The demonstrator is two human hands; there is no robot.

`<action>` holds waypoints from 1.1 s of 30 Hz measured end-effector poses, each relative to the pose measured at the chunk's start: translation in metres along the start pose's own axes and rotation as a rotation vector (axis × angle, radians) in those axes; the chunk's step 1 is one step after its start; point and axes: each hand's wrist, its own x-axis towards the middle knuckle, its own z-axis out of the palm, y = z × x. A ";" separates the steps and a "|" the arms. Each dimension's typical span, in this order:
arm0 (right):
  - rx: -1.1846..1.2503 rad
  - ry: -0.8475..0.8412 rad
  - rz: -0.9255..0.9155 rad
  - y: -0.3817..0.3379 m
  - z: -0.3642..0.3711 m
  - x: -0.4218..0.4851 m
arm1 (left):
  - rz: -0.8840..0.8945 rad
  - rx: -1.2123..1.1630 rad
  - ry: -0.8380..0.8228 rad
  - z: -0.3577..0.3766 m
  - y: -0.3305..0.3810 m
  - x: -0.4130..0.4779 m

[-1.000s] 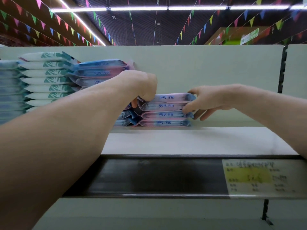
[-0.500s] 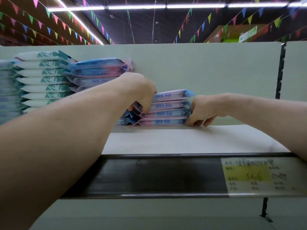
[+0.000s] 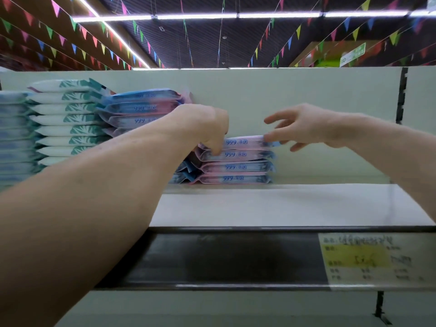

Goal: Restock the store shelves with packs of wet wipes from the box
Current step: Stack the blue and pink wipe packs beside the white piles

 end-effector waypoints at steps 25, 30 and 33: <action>-0.887 0.110 -0.325 -0.032 0.035 0.008 | -0.028 0.132 0.057 0.009 0.010 0.001; -0.859 0.019 -0.345 -0.034 0.044 0.011 | -0.019 0.129 0.062 0.017 0.003 -0.005; -0.830 -0.007 -0.354 -0.036 0.040 0.013 | -0.015 0.091 0.030 0.014 0.003 -0.006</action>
